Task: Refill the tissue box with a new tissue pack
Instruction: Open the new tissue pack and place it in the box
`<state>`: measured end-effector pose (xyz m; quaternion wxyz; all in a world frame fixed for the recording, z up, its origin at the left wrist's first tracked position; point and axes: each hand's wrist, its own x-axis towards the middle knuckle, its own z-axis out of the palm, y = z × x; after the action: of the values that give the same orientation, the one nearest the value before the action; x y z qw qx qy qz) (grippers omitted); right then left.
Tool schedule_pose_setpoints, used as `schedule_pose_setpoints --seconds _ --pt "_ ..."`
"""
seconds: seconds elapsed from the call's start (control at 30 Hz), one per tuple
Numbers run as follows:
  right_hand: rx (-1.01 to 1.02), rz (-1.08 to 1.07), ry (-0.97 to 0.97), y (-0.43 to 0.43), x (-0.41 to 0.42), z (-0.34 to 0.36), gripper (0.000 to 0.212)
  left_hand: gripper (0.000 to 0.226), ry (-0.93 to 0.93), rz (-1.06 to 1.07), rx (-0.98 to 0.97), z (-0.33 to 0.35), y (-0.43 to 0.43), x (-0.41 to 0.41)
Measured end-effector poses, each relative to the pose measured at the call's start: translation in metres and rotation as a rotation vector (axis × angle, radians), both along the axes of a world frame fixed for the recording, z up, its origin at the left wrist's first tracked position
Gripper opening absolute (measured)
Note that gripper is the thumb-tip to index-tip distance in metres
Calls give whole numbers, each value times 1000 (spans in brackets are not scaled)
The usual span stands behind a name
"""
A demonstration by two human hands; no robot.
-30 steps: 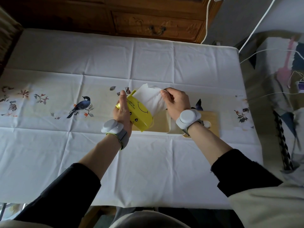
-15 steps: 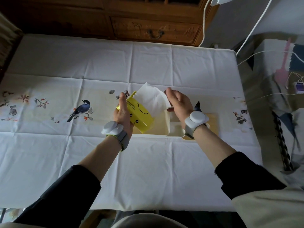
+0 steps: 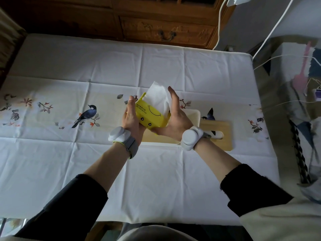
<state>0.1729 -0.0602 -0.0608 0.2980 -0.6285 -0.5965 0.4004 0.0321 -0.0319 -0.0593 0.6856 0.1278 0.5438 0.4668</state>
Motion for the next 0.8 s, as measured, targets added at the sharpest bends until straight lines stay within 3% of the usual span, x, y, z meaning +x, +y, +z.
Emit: schedule_pose_setpoints --seconds 0.13,0.3,0.43,0.5,0.57,0.67,0.8 --pt "12 76 -115 6 8 -5 120 11 241 18 62 0 7 -11" --pt "-39 228 -361 7 15 -8 104 16 484 -220 189 0 17 -20" --pt "147 251 -563 3 8 -7 86 38 688 -349 250 3 11 -21" --pt "141 263 -563 0 7 -9 84 47 740 -359 249 4 10 -21" --pt "71 278 -532 -1 7 -11 82 41 773 -352 216 7 9 -20" --pt "-41 305 -529 3 8 -15 83 26 693 -340 160 12 8 -17" --pt "-129 412 -608 11 5 -21 84 27 666 -285 139 7 10 -21"
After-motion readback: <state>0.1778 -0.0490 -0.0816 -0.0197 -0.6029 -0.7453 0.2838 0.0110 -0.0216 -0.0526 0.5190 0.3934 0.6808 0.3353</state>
